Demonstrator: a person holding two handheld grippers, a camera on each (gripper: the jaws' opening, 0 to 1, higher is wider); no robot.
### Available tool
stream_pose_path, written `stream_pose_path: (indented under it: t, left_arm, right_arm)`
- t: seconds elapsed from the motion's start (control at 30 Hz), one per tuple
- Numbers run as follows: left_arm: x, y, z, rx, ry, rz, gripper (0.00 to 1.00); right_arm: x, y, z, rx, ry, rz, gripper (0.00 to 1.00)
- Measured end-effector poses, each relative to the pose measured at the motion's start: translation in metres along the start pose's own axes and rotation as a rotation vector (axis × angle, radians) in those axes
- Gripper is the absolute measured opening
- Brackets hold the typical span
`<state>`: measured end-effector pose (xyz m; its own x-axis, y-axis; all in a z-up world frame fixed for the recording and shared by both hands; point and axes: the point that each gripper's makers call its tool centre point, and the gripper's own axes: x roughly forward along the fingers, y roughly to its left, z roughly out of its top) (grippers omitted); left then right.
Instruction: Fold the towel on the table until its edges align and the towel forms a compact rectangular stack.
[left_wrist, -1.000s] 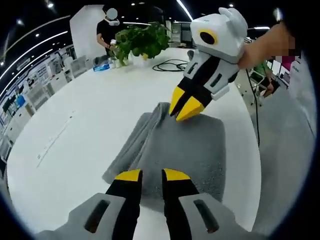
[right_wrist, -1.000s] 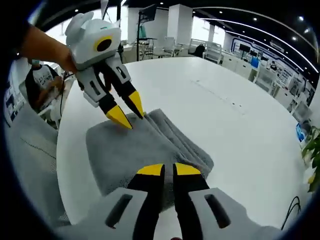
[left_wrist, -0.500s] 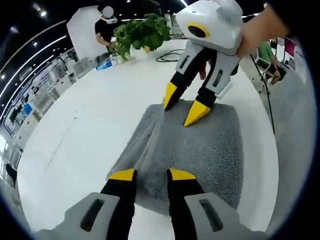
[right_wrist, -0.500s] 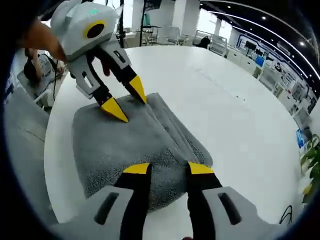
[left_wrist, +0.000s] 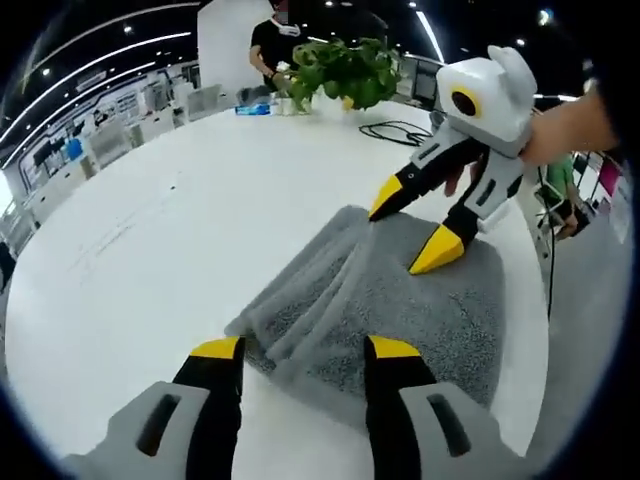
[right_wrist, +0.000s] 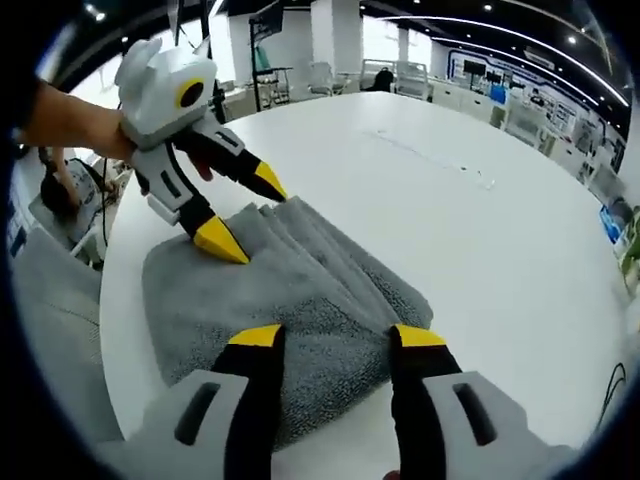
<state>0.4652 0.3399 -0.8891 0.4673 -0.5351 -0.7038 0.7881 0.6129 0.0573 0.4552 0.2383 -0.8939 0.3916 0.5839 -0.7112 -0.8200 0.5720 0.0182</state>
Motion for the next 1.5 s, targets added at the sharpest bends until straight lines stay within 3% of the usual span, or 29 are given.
stream_pose_path:
  t: [0.23, 0.6, 0.7, 0.9, 1.13, 1.2, 1.3, 1.5]
  left_arm:
    - [-0.008, -0.001, 0.003, 0.027, -0.014, 0.015, 0.47]
    - [-0.034, 0.002, 0.014, -0.101, -0.100, 0.061, 0.51]
    - [-0.041, -0.012, 0.008, -0.104, -0.119, 0.056, 0.51]
    - [-0.033, -0.040, -0.012, -0.064, -0.091, 0.026, 0.51]
    - [-0.027, -0.036, -0.027, -0.080, -0.061, 0.031, 0.54]
    - [-0.025, -0.027, -0.031, -0.134, -0.054, 0.062, 0.62]
    - [-0.026, -0.023, -0.033, -0.186, -0.048, 0.057, 0.65]
    - [-0.039, -0.029, -0.021, -0.130, -0.093, 0.059, 0.50]
  right_arm:
    - [-0.011, 0.005, 0.014, 0.048, -0.084, -0.035, 0.52]
    - [-0.028, 0.005, 0.004, 0.073, -0.125, -0.087, 0.54]
    - [-0.037, 0.018, 0.007, 0.030, -0.179, -0.067, 0.51]
    - [-0.035, 0.037, -0.007, -0.012, -0.167, -0.038, 0.49]
    - [-0.026, 0.033, -0.022, -0.001, -0.131, -0.046, 0.49]
    - [-0.025, 0.033, -0.022, 0.014, -0.139, -0.044, 0.49]
    - [-0.027, 0.031, -0.021, 0.044, -0.136, -0.047, 0.49]
    - [-0.042, 0.020, -0.017, 0.133, -0.175, -0.095, 0.38]
